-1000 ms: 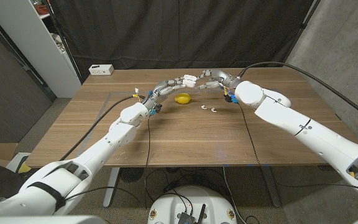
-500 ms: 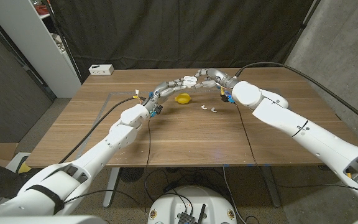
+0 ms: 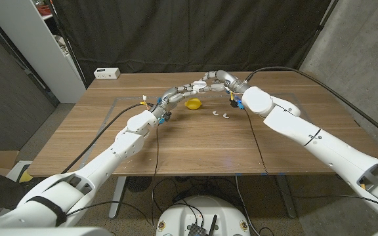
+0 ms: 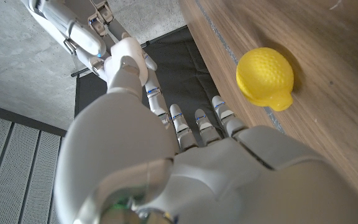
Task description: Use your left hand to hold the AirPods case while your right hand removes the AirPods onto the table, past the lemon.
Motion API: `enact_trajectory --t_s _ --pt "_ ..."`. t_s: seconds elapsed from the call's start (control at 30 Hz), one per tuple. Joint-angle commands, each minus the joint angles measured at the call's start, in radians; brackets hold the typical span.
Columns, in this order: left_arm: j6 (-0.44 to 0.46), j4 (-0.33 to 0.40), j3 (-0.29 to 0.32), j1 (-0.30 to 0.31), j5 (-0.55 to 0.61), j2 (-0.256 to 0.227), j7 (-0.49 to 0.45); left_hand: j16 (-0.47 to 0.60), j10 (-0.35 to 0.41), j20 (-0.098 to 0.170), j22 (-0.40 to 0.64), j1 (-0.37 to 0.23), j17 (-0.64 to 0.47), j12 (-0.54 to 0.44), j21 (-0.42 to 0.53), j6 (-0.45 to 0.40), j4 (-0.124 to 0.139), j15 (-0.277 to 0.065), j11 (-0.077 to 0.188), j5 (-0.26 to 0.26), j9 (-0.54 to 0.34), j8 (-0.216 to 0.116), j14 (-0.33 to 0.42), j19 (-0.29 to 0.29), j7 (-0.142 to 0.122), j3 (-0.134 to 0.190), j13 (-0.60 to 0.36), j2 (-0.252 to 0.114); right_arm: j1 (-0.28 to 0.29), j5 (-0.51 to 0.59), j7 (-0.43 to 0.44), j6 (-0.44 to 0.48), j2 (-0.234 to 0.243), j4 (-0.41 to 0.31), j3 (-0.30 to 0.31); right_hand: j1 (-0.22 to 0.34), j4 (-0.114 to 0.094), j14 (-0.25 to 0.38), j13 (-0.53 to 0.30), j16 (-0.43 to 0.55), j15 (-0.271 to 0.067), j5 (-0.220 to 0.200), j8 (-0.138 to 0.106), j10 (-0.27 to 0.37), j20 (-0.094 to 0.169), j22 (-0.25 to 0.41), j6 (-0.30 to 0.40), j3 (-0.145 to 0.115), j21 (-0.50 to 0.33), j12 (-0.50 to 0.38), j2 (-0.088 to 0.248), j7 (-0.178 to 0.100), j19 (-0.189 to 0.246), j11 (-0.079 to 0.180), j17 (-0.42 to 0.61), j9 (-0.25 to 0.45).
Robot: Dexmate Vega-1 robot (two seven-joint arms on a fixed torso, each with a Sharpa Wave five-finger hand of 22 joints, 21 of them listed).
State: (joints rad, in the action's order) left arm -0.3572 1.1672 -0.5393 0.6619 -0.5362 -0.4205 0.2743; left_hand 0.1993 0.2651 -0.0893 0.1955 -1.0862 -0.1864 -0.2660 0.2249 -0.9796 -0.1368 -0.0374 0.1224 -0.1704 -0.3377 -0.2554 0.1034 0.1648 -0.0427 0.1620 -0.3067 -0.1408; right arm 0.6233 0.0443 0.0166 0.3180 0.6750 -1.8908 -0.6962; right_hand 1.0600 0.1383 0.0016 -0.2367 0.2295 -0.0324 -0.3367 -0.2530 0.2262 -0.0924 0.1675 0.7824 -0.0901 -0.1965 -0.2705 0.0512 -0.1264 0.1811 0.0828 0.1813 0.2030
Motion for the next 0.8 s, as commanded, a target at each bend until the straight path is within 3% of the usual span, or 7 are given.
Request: enact_trajectory --t_s 0.03,0.2,0.27,0.5,0.63,0.67,0.8 --pt "-0.004 0.006 0.001 0.006 -0.002 0.001 -0.001 -0.001 0.005 -0.001 0.001 -0.004 0.001 0.001 0.006 -0.066 0.003 -0.038 0.001 -0.005 -0.151 -0.007 -0.001 0.008 -0.054 0.019 -0.002 -0.007 0.017 0.025 0.026 -0.063 -0.022 0.04 -0.006 0.03 0.009 0.039 -0.002 0.008 -0.057 0.0 -0.013 0.047 0.017 0.003 0.058 -0.006 -0.007 -0.011 0.004 -0.011 0.029 0.018 0.001 0.003" --pt "-0.003 0.011 0.0 0.009 0.0 0.0 -0.005 -0.001 0.004 -0.002 0.001 -0.003 0.001 0.001 0.006 -0.064 0.004 -0.038 0.0 -0.005 -0.15 -0.006 -0.001 0.008 -0.054 0.018 -0.002 -0.007 0.019 0.023 0.013 -0.06 -0.024 0.044 -0.004 0.033 0.007 0.057 -0.002 0.01 -0.064 0.004 -0.009 0.067 0.02 0.003 0.066 -0.005 -0.006 -0.014 0.005 -0.007 0.035 0.019 0.002 0.004" --pt "-0.003 0.01 0.001 0.009 0.001 0.0 -0.006 -0.001 0.004 -0.003 0.001 -0.004 0.001 0.001 0.006 -0.063 0.004 -0.036 -0.001 -0.005 -0.151 -0.006 -0.001 0.007 -0.053 0.019 -0.002 -0.007 0.02 0.024 0.012 -0.056 -0.021 0.038 0.0 0.026 0.002 0.057 -0.002 0.007 -0.062 0.007 0.007 0.063 0.015 0.003 0.038 0.0 -0.002 -0.009 0.001 -0.031 0.032 0.013 0.003 0.004" --pt "-0.011 -0.008 -0.001 -0.003 0.001 0.007 0.003 -0.001 0.004 -0.004 0.001 -0.003 0.0 0.001 0.006 -0.06 0.005 -0.036 -0.001 -0.005 -0.153 -0.006 -0.001 0.008 -0.05 0.019 -0.002 -0.009 -0.001 0.01 -0.029 -0.005 -0.021 0.033 -0.001 0.005 -0.011 0.02 -0.002 -0.014 -0.046 0.017 0.044 0.015 -0.003 0.004 -0.031 0.013 0.01 0.02 -0.005 -0.005 0.005 -0.003 0.006 0.004" --pt "-0.009 -0.01 -0.002 -0.006 0.003 0.007 0.003 0.0 0.004 -0.003 0.001 -0.004 0.001 0.001 0.006 -0.062 0.004 -0.037 0.001 -0.005 -0.152 -0.006 -0.001 0.007 -0.053 0.019 -0.002 -0.008 -0.005 -0.002 -0.035 -0.006 -0.025 0.041 0.001 0.003 -0.014 0.019 -0.002 -0.015 -0.044 0.017 0.038 0.018 -0.004 0.004 -0.013 0.014 0.01 0.02 -0.001 -0.001 0.001 -0.004 0.007 0.005" --pt "-0.008 -0.01 -0.002 -0.007 0.002 0.007 0.003 -0.001 0.003 -0.004 0.001 -0.003 0.0 0.001 0.006 -0.06 0.004 -0.035 0.0 -0.005 -0.153 -0.006 -0.002 0.007 -0.052 0.019 -0.002 -0.009 -0.005 -0.002 -0.033 -0.008 -0.025 0.043 0.001 0.005 -0.013 0.02 -0.004 -0.016 -0.045 0.018 0.033 0.021 -0.004 0.004 0.003 0.012 0.01 0.02 0.003 -0.025 0.0 -0.005 0.007 0.006" --pt "-0.004 -0.011 -0.001 -0.009 0.002 0.007 0.003 -0.001 0.004 -0.003 0.001 -0.004 0.001 0.001 0.006 -0.063 0.004 -0.036 0.0 -0.005 -0.152 -0.006 -0.001 0.007 -0.056 0.019 -0.002 -0.008 0.005 -0.018 -0.016 -0.041 -0.031 0.058 0.013 0.022 -0.007 0.038 -0.008 -0.012 -0.053 0.018 0.016 0.047 0.0 0.003 0.054 0.004 0.005 0.013 0.017 -0.001 0.01 0.004 0.005 0.01"
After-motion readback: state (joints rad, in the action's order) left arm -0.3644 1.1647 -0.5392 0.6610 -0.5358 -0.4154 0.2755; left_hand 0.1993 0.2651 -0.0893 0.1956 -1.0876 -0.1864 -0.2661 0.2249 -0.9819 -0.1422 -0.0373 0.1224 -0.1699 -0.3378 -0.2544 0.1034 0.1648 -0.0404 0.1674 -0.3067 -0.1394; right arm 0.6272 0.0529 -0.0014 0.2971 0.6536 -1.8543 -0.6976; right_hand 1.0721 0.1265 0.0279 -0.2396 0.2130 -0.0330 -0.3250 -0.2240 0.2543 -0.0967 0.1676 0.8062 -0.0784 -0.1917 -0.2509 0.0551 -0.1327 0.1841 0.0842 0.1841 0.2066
